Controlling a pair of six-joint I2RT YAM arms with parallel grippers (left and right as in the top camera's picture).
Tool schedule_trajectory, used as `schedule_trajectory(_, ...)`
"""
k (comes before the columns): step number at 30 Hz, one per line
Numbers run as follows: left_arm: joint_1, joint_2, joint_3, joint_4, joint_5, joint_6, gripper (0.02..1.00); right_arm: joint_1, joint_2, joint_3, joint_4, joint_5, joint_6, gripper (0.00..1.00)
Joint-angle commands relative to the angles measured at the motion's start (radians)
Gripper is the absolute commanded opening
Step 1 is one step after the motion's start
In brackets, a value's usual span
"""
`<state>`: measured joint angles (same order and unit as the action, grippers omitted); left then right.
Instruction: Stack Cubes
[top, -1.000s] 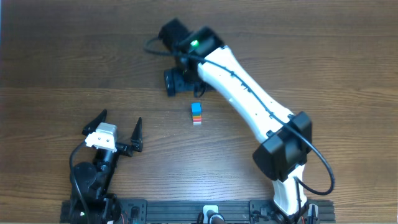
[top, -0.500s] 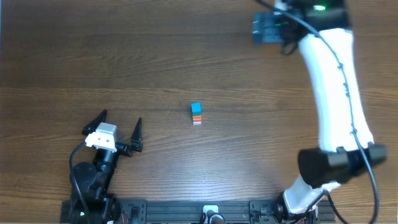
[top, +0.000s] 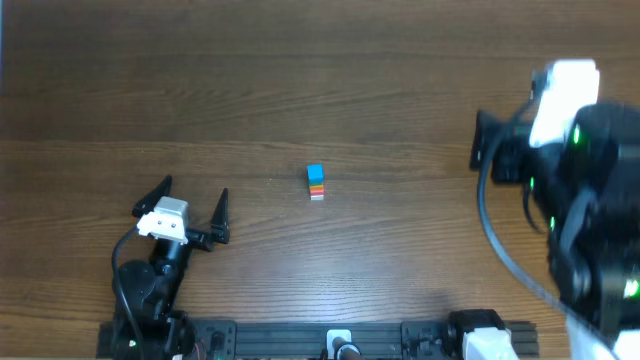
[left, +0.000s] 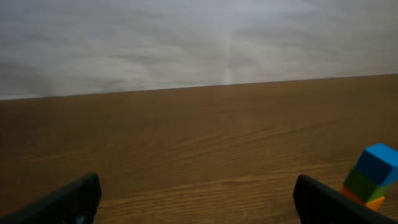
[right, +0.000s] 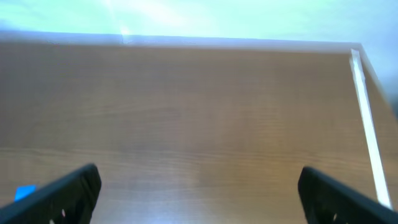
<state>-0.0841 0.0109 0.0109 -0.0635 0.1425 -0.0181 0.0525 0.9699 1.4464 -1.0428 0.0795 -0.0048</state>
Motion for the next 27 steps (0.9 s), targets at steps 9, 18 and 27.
schedule_trajectory(9,-0.005,-0.005,-0.005,-0.001,-0.005,0.018,1.000,0.009,-0.676,-0.778,0.295,0.082,0.021,0.991)
schedule_trajectory(18,-0.005,-0.005,-0.005,-0.001,-0.005,0.018,1.000,0.011,-0.964,-1.064,0.498,0.014,-0.010,0.993)
schedule_trajectory(27,-0.005,-0.005,-0.005,-0.001,-0.005,0.018,0.998,0.012,-0.961,-1.070,0.499,-0.005,-0.021,0.993)
